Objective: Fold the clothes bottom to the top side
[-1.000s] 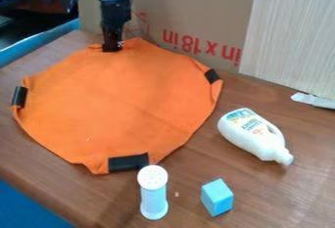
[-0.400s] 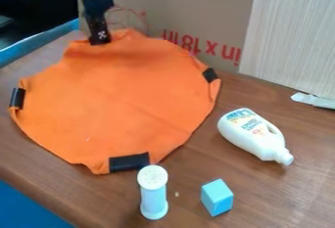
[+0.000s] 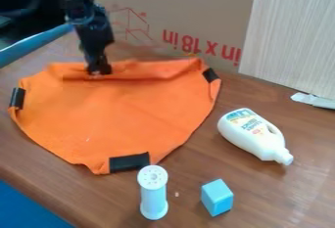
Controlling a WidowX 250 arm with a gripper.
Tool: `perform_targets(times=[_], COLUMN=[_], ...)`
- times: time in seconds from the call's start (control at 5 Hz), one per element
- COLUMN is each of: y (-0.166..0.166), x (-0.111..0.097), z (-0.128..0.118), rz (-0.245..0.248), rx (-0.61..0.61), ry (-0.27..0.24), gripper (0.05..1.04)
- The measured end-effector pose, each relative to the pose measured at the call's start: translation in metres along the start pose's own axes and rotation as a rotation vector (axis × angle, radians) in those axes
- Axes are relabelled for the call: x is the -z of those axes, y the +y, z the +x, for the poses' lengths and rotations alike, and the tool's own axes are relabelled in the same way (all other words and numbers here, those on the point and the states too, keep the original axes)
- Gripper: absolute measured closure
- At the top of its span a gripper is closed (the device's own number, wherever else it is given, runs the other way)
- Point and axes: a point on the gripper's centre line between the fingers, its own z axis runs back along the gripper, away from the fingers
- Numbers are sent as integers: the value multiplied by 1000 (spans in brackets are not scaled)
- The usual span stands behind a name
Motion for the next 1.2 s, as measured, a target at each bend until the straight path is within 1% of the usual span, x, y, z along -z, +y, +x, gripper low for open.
perform_targets(times=[0.2,0.4,0.6,0.8,1.0,1.2], y=[-24,-32,-42,-46,-54,-71], x=[-1,-18,-30,-44,-54,-59], z=[-2,1,0,-1,-1,2], rz=[2,-15,-78,-101,-101,-120], rx=[40,55,51,55,68,100], ry=[17,2,-4,-1,12,45], gripper=[1016,1018,1019,1020,1020,1020])
